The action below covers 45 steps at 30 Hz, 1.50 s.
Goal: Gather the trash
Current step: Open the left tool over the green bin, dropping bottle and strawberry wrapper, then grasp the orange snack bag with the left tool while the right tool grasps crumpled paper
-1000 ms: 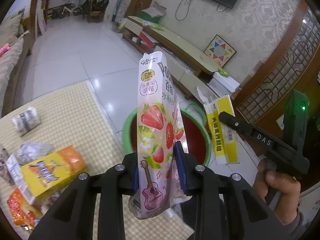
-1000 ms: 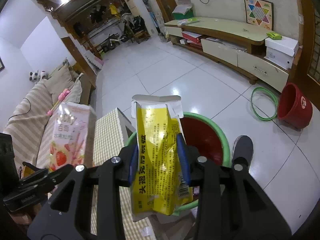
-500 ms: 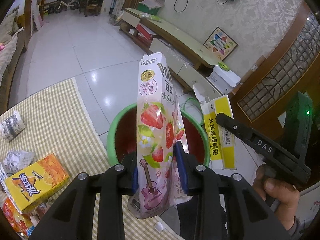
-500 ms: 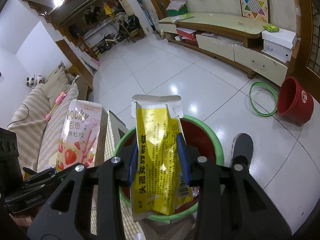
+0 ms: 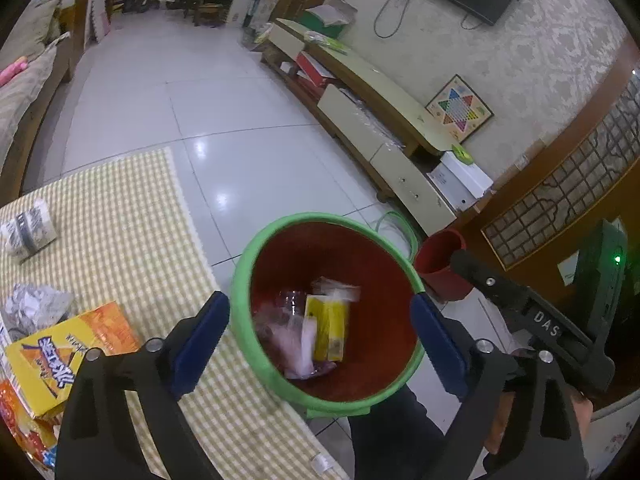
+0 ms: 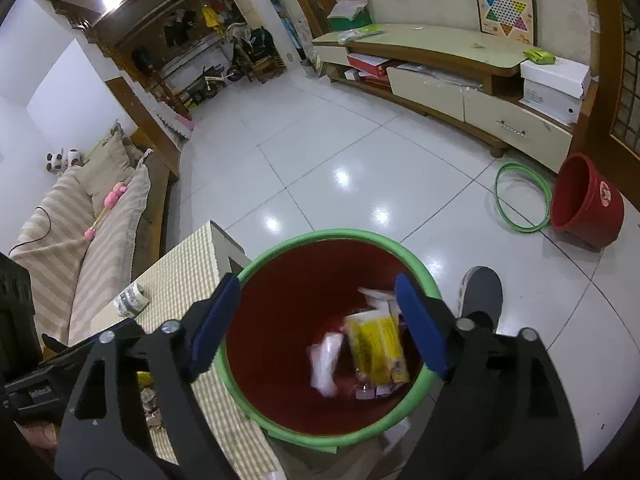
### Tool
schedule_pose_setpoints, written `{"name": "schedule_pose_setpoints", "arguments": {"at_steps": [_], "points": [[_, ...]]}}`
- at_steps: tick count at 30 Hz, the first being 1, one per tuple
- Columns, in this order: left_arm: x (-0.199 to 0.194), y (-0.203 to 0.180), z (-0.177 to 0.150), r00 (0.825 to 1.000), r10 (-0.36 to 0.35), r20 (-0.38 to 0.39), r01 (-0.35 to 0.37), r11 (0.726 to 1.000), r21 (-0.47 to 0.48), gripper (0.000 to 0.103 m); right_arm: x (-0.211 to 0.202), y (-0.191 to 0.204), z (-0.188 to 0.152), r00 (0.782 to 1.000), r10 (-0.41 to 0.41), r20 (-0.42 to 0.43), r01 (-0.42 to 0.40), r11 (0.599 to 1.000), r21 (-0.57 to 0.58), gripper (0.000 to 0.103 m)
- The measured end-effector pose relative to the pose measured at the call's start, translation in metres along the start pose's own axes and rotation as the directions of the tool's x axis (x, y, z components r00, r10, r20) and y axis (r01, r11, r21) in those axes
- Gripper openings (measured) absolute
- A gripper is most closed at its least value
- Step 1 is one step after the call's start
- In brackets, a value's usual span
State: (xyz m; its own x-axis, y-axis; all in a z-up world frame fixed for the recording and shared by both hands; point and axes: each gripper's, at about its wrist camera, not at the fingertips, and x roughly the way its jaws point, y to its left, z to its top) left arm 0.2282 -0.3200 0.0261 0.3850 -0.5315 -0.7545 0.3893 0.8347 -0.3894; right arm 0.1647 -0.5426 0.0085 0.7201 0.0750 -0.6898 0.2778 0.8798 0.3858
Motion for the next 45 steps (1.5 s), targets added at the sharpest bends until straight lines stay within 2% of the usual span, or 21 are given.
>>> {"name": "schedule_pose_setpoints", "arguments": {"at_steps": [2,7,18,25,35,45], "points": [[-0.006,0.008,-0.002,1.000,0.006,0.007,-0.005,1.000,-0.009,0.091,-0.001,0.003,-0.002,1.000,-0.009,0.005,0.009,1.000,-0.007,0.091],[-0.023,0.025,-0.006,0.999,0.020,0.032,-0.019,0.999,-0.026,0.094,-0.006,0.015,-0.006,1.000,-0.026,0.014,0.026,0.999,-0.035,0.098],[-0.083,0.065,-0.013,0.994,0.050,0.095,-0.045,0.998,-0.048,0.095,-0.011,0.060,-0.025,1.000,0.001,0.003,-0.001,0.997,-0.083,0.098],[-0.130,0.106,-0.028,0.983,0.114,0.141,-0.101,0.990,-0.093,0.095,-0.008,0.112,-0.049,0.999,0.041,-0.026,-0.044,0.987,-0.155,0.098],[-0.192,0.199,-0.071,0.958,0.229,0.175,-0.180,0.950,-0.255,0.095,0.009,0.185,-0.088,0.990,0.094,-0.105,-0.119,0.957,-0.266,0.098],[-0.227,0.258,-0.119,0.942,0.294,0.162,-0.223,0.909,-0.353,0.095,0.026,0.237,-0.137,0.974,0.110,-0.199,-0.175,0.922,-0.346,0.098]]}}
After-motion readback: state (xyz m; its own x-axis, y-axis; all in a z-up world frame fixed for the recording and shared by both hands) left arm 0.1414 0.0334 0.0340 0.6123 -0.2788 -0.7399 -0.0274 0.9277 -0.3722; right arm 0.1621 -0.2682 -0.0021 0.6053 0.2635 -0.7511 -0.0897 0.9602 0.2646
